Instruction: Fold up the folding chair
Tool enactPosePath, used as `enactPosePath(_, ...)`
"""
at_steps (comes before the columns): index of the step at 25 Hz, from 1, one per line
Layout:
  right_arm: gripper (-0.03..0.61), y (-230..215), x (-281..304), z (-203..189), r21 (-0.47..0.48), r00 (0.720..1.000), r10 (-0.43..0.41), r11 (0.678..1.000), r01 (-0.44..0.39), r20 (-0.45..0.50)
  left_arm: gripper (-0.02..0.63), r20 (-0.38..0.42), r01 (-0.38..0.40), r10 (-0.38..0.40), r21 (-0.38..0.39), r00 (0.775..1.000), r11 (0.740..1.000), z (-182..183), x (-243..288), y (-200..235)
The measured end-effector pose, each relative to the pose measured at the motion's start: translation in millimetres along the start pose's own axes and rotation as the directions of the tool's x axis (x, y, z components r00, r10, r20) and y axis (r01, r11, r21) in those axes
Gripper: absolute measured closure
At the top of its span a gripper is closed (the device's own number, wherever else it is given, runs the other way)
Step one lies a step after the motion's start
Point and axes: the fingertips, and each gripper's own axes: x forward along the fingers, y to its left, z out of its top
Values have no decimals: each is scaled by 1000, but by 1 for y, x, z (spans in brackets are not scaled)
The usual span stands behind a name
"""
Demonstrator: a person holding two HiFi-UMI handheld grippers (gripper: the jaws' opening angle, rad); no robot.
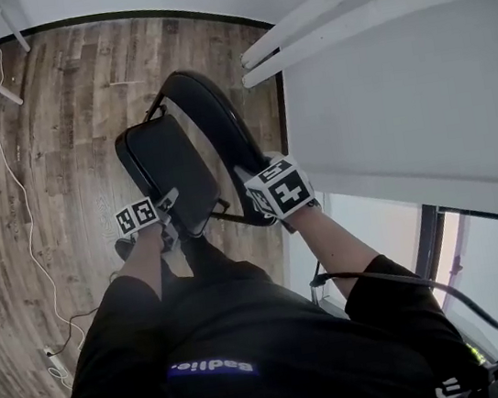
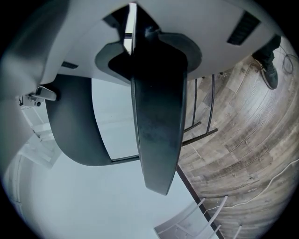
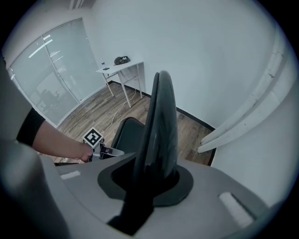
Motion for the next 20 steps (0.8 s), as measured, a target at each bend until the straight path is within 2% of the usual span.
enactPosePath(7, 509, 12, -8, 3, -11, 1000, 15, 1000, -15, -7, 456, 16, -44, 45, -19, 999, 999, -5, 5, -17)
enactPosePath(14, 479, 47, -13, 9, -60, 999, 34, 998, -34, -7, 456, 14, -120, 120, -25, 993, 992, -6, 13, -33)
enactPosePath(20, 472, 67, -17, 13, -73, 1000, 9, 997, -9, -7, 456, 6, -205, 205, -23, 979, 978, -5, 30, -52)
